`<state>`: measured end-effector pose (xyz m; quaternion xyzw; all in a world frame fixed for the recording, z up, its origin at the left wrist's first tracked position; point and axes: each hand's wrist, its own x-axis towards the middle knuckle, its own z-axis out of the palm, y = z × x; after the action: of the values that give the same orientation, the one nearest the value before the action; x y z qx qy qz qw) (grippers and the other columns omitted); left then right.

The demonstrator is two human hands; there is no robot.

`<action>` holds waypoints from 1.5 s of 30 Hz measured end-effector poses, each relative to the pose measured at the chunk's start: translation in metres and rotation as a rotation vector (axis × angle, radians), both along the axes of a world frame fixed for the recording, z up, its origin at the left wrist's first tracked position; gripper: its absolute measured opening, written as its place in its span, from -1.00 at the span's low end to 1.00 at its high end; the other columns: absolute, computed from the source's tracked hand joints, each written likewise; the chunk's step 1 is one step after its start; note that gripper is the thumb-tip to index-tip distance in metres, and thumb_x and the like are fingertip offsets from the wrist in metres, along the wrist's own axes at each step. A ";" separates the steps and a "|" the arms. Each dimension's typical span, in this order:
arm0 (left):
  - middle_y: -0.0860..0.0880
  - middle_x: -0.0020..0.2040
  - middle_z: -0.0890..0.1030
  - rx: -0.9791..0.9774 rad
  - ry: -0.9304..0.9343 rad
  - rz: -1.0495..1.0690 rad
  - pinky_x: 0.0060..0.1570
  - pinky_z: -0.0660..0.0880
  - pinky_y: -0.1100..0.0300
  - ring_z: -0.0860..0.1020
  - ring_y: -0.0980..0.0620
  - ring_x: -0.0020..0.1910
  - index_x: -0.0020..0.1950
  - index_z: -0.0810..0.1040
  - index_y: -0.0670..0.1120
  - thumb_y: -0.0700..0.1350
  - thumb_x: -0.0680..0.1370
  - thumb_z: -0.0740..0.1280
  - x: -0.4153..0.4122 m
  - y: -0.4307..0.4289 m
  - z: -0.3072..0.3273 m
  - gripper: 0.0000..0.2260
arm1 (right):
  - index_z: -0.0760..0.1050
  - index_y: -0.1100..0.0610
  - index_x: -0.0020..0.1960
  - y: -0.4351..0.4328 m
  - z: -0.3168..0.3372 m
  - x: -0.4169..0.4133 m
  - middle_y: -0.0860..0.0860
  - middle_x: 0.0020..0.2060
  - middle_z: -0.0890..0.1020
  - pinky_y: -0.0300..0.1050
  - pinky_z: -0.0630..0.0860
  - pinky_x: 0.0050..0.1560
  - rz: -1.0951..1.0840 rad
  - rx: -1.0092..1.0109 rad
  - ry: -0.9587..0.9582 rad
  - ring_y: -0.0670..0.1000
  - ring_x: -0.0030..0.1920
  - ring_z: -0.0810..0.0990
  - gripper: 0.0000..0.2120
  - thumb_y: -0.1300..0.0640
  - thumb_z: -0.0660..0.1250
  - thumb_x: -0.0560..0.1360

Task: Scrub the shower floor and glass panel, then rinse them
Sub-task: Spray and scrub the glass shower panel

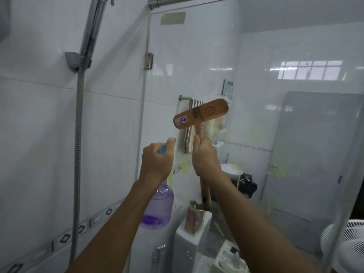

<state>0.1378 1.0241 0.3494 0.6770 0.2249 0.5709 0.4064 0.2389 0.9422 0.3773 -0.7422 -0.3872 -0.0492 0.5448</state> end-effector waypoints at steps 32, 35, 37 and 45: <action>-0.33 -0.34 0.54 0.078 -0.128 0.013 -0.37 0.52 -0.19 0.53 -0.35 -0.33 -0.26 0.52 -0.34 0.14 0.61 0.21 0.005 0.018 -0.023 -0.46 | 0.40 0.01 -0.01 -0.003 -0.176 -0.020 -0.05 -0.25 0.52 -0.08 0.60 -0.12 -0.064 -0.235 0.094 -0.10 -0.25 0.54 -0.77 -0.07 0.05 0.66; -0.32 -0.34 0.55 0.078 -0.111 0.034 -0.35 0.54 -0.20 0.55 -0.34 -0.31 -0.25 0.53 -0.34 0.16 0.59 0.20 -0.002 0.022 -0.027 -0.44 | 0.41 0.05 0.02 0.002 -0.167 -0.023 -0.05 -0.23 0.52 -0.09 0.59 -0.15 -0.042 -0.268 0.078 -0.09 -0.24 0.53 -0.75 -0.08 0.05 0.67; -0.28 -0.35 0.57 0.065 -0.098 0.058 -0.35 0.56 -0.20 0.57 -0.30 -0.32 -0.26 0.54 -0.32 0.16 0.60 0.21 -0.006 0.026 -0.027 -0.46 | 0.38 0.07 0.03 0.016 -0.121 -0.018 -0.01 -0.23 0.53 -0.10 0.53 -0.27 -0.028 -0.205 0.039 -0.06 -0.27 0.52 -0.71 -0.11 0.02 0.67; -0.23 -0.33 0.60 0.059 -0.070 0.096 -0.31 0.59 -0.21 0.60 -0.25 -0.30 -0.23 0.57 -0.29 0.15 0.62 0.22 -0.014 0.027 -0.028 -0.49 | 0.38 0.09 0.09 0.037 -0.081 -0.012 0.03 -0.18 0.54 -0.17 0.39 -0.36 0.013 -0.137 0.003 -0.05 -0.26 0.52 -0.67 -0.12 -0.01 0.67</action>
<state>0.1233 1.0514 0.3210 0.6568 0.2259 0.6194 0.3660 0.2273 0.9790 0.2964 -0.7752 -0.3938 -0.0178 0.4936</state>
